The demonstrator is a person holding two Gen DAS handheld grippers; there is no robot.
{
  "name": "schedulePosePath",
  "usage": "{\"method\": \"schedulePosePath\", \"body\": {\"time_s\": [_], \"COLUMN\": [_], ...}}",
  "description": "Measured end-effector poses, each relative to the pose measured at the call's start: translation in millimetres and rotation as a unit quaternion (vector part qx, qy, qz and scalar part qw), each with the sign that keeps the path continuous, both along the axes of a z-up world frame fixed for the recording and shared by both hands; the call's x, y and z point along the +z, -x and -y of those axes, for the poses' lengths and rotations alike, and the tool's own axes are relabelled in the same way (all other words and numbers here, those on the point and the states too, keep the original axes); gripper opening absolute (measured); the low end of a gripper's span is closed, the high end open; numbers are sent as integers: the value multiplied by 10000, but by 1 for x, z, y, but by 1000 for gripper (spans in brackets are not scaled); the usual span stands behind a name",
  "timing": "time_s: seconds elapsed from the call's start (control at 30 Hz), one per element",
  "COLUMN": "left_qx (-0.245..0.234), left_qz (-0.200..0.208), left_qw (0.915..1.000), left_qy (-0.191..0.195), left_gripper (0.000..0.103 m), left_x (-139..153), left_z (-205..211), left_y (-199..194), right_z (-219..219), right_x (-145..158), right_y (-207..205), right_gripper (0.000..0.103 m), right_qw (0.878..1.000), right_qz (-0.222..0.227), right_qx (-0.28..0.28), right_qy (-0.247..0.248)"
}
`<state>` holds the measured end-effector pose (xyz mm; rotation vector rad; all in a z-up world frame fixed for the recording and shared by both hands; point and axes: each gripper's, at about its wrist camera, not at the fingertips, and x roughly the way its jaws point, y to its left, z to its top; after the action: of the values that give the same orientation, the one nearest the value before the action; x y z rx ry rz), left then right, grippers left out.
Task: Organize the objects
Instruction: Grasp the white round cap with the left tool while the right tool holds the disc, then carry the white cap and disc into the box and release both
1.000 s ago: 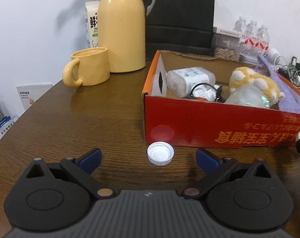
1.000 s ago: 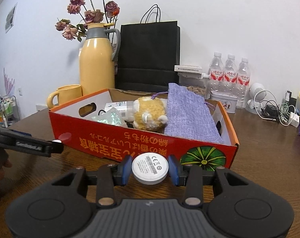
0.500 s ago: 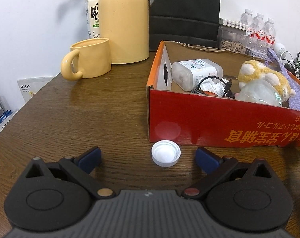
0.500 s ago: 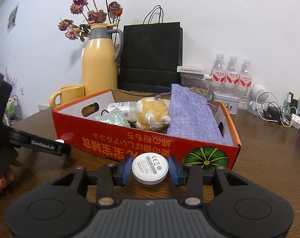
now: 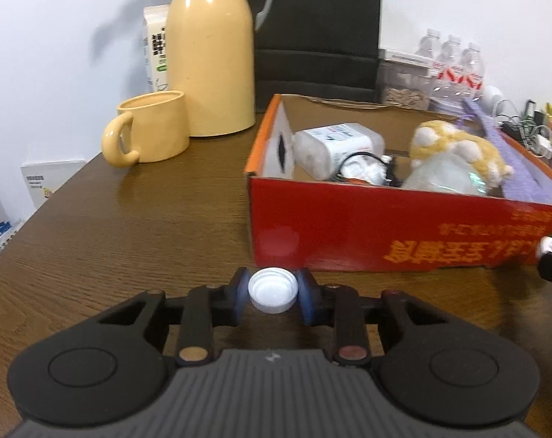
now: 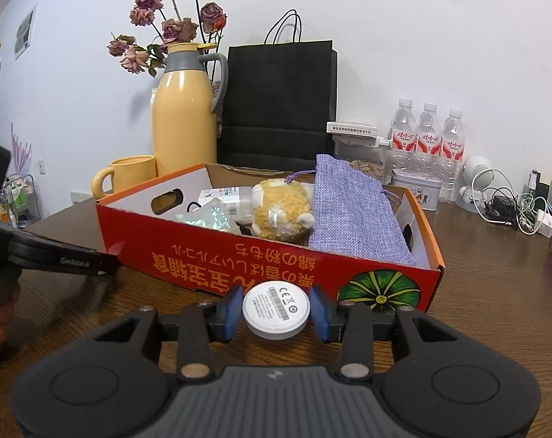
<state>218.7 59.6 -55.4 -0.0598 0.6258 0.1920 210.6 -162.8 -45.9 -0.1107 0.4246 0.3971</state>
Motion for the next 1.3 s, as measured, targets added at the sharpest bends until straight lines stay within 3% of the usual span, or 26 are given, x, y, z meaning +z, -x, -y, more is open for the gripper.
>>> {"method": "schedulePosePath", "body": {"time_s": [0.3, 0.53, 0.87, 1.3], "left_qx": [-74, -282, -522, -381], "left_qz": [547, 1061, 1555, 1536], "left_qw": [9985, 9939, 9864, 9870], "left_qy": [40, 105, 77, 286], "left_gripper": [29, 29, 29, 29], "left_x": [17, 44, 79, 73], "left_z": [8, 15, 24, 6], "left_y": [30, 37, 4, -62], "right_z": [-2, -8, -41, -81], "right_x": [1, 12, 44, 47], "right_y": [3, 15, -13, -80], "right_gripper": [38, 39, 38, 38], "right_qw": [9999, 9985, 9953, 9957], "right_qz": [101, 508, 881, 894], "right_qx": [43, 196, 395, 242], "right_qy": [-18, -55, -55, -39]}}
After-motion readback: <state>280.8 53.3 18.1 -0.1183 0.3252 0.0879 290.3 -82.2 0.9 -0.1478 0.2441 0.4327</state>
